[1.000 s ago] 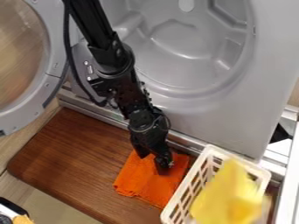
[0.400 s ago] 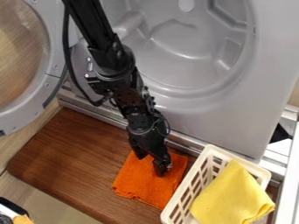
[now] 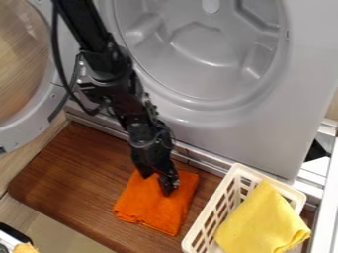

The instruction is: Move the orange cloth to the left side of the wooden board

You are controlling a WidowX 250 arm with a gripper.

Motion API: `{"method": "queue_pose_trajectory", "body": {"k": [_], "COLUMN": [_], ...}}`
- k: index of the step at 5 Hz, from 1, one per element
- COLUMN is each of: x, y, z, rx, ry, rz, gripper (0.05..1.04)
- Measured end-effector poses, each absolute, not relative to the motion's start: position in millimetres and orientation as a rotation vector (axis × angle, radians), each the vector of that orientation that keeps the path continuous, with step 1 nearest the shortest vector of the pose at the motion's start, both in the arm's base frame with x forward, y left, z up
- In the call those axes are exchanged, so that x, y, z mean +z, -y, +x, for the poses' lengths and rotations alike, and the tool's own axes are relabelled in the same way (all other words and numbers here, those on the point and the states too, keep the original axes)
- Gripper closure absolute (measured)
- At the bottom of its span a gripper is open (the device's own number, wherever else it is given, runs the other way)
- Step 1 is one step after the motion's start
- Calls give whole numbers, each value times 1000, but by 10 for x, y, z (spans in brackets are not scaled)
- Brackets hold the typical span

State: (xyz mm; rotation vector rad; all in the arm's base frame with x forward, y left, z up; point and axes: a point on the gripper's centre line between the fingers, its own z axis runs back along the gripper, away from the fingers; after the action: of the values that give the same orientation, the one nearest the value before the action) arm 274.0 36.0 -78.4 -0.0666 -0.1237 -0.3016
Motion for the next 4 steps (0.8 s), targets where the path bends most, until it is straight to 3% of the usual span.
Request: {"method": "queue_pose_trajectory", "body": {"k": [2,4], "x": [-779,-775], "y": [-783,-1096], "z": [2825,2564], "rx": [-272,-190], "ry": [129,94], "rz": [-53,-27], "gripper": [83,83]}}
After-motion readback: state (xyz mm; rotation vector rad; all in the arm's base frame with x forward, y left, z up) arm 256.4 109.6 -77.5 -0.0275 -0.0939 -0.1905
